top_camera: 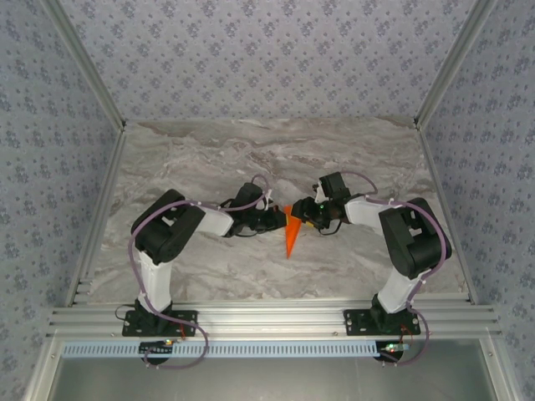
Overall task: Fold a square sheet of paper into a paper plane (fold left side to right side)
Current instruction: Fold the wing for the fifth time at the center of the table.
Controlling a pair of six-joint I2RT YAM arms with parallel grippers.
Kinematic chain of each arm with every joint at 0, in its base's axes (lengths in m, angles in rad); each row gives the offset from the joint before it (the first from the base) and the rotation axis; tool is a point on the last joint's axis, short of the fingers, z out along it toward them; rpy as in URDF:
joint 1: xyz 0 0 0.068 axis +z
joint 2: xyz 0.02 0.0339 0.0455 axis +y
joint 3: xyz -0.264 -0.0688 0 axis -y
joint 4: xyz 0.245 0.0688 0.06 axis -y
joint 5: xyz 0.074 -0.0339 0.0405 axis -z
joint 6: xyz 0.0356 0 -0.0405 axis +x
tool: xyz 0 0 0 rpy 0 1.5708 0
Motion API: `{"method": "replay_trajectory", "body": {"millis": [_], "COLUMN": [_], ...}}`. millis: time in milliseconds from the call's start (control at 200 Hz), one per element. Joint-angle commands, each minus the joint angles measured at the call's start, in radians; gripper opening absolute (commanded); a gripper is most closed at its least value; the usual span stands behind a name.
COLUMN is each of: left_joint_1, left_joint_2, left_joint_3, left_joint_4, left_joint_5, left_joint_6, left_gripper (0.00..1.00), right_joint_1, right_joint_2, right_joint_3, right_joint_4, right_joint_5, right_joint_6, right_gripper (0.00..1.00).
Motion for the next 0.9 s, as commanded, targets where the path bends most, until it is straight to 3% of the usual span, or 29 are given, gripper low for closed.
{"method": "replay_trajectory", "body": {"millis": [0,360,635,894], "left_joint_1": [0.001,0.001,0.000,0.001], "left_joint_2": [0.044,0.062,0.062,0.061], "left_joint_3": [0.025,0.024,0.028,0.033], "left_joint_4": [0.012,0.004,-0.002,-0.005], "left_joint_5": [-0.011,-0.016,-0.016,-0.014], "left_joint_6": [0.014,0.017,0.020,0.023], "left_gripper": [0.02,0.02,0.02,0.02], "right_joint_1": [0.022,0.001,0.031,0.037], "right_joint_2": [0.002,-0.145,-0.053,0.014], "right_joint_3": [-0.003,0.007,0.082,0.106], "right_joint_4": [-0.024,-0.062,-0.046,-0.071], "right_joint_5": [0.030,0.070,0.064,0.077], "right_joint_6": [-0.030,-0.047,-0.036,-0.045], "right_gripper": [0.54,0.51,0.23,0.18]}}
